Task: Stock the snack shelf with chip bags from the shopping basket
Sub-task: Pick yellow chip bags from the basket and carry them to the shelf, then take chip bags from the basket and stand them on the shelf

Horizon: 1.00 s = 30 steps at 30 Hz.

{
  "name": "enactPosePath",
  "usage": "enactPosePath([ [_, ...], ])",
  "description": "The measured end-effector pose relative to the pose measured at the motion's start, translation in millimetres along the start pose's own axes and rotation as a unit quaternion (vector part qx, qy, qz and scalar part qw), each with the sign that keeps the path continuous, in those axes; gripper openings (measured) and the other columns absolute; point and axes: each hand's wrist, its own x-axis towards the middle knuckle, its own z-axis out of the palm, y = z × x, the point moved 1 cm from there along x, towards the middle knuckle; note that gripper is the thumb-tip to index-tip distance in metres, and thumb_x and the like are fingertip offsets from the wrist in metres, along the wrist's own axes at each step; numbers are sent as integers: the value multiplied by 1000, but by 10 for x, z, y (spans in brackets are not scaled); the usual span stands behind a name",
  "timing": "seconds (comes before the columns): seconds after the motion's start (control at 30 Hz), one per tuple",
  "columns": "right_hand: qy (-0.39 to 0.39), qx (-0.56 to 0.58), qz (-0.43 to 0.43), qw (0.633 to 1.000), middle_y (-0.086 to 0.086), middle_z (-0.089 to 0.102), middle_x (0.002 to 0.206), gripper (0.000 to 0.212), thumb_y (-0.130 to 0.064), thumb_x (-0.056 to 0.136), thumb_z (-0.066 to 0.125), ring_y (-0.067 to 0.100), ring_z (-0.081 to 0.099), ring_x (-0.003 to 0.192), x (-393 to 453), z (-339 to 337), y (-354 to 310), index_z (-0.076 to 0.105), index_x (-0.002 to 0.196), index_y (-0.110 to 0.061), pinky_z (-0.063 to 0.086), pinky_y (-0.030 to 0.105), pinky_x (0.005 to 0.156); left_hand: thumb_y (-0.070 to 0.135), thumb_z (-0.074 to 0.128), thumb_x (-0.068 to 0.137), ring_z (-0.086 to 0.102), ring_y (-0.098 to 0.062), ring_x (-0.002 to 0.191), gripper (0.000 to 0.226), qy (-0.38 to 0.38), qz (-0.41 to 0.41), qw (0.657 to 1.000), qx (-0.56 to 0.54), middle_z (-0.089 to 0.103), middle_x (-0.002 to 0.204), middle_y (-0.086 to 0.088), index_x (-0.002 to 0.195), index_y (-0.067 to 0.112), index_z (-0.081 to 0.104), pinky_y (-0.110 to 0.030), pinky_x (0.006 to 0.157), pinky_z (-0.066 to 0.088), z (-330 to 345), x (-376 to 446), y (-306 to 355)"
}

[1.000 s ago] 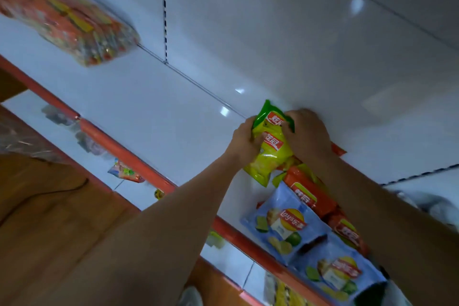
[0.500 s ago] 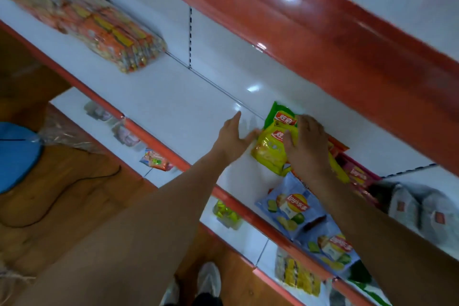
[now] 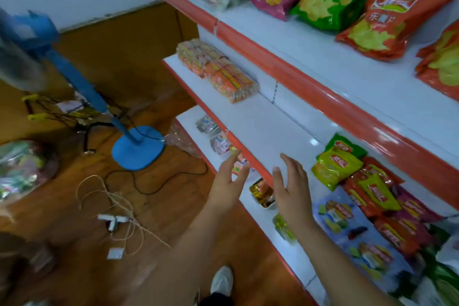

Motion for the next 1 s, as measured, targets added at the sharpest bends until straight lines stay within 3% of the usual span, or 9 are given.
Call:
enactPosePath([
  [0.07, -35, 42, -15, 998, 2, 46, 143, 48, -41, 98, 42, 13, 39, 132, -168, 81, -168, 44, 140, -19, 36, 21, 104, 66, 44, 91, 39, -7, 138, 59, 26, -14, 999, -15, 39, 152, 16, 144, 42, 36, -41, 115, 37, -172, -311, -22],
  [0.17, -129, 76, -86, 985, 0, 42, 148, 61, -57, 93, 30, 15, 38, 137, -576, 204, -496, 41, 142, -24, 37, 36, 111, 54, 47, 96, 43, -2, 130, 52, 136, -35, 989, -39, 45, 144, 15, 144, 37, 40, -35, 112, 39, -530, -1049, -64],
  [0.37, -324, 126, -203, 915, -15, 38, 149, 49, -51, 97, 30, 1, 33, 137, -1623, 483, -1236, 36, 143, -36, 30, 31, 114, 64, 48, 90, 49, -1, 128, 53, 311, -98, 941, -93, 50, 141, 19, 138, 44, 46, -28, 105, 44, -1150, -2706, -321],
  [0.5, -446, 124, -256, 848, -14, 37, 150, 54, -54, 96, 27, 3, 34, 136, -2626, 723, -1725, 35, 145, -33, 31, 30, 112, 46, 51, 96, 53, 16, 110, 26, 437, -141, 882, -108, 58, 112, 35, 122, 50, 52, -3, 81, 44, -1467, -3911, -553],
  [0.63, -547, 105, -308, 771, -17, 36, 149, 56, -62, 94, 25, 2, 33, 136, -3816, 1038, -2067, 35, 144, -38, 30, 30, 111, 50, 52, 95, 51, 2, 122, 43, 522, -198, 818, -139, 54, 133, 18, 137, 42, 48, -23, 101, 44, -1690, -5144, -1003],
  [0.67, -573, 103, -317, 749, -18, 37, 149, 54, -60, 95, 26, 2, 34, 136, -4147, 1122, -2138, 35, 143, -39, 30, 29, 111, 47, 52, 95, 51, 1, 122, 43, 546, -207, 797, -152, 54, 134, 16, 137, 40, 49, -22, 102, 43, -1747, -5471, -1101],
  [0.77, -648, 104, -315, 685, -21, 38, 144, 52, -57, 94, 35, 2, 38, 133, -5209, 1335, -2350, 37, 142, -39, 34, 24, 105, 40, 52, 98, 51, 10, 112, 34, 618, -228, 733, -168, 57, 127, 16, 131, 40, 50, -12, 94, 40, -1863, -6538, -1430],
  [0.87, -695, 84, -317, 640, -20, 40, 141, 55, -58, 90, 39, 5, 39, 133, -6273, 1502, -2524, 39, 141, -37, 36, 30, 109, 41, 49, 99, 50, 6, 115, 35, 660, -243, 682, -202, 55, 130, 15, 133, 45, 45, -21, 97, 44, -1885, -7596, -1820],
  [1.0, -729, 48, -334, 596, -10, 44, 141, 65, -65, 85, 39, 9, 42, 129, -7480, 1680, -2629, 41, 140, -31, 37, 31, 107, 41, 48, 99, 50, 6, 112, 37, 695, -270, 628, -221, 54, 129, 15, 136, 42, 44, -9, 79, 42, -1887, -8798, -2243],
])
